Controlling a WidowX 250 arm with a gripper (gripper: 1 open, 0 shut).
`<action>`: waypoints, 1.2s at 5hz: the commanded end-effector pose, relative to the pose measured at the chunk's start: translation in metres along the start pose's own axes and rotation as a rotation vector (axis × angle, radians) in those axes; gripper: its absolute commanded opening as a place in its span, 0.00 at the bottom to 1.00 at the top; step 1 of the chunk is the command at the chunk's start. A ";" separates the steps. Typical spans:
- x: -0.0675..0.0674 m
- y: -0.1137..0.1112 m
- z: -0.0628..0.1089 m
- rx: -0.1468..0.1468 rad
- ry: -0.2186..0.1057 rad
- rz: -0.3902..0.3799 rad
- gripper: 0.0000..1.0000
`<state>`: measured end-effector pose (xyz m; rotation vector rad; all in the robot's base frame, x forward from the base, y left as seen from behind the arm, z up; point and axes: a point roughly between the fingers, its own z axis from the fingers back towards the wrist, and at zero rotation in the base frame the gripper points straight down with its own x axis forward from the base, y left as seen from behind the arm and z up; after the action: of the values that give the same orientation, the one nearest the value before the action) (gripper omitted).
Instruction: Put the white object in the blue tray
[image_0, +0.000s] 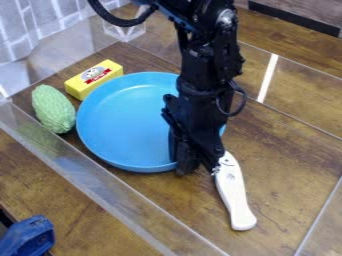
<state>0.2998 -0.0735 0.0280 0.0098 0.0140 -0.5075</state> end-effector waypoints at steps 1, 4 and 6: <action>0.003 0.016 0.028 0.009 -0.050 0.027 0.00; 0.011 0.006 0.057 -0.003 -0.077 -0.008 0.00; 0.000 -0.013 0.042 -0.024 -0.111 0.031 1.00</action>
<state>0.2896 -0.0801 0.0477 -0.0382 -0.0076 -0.4676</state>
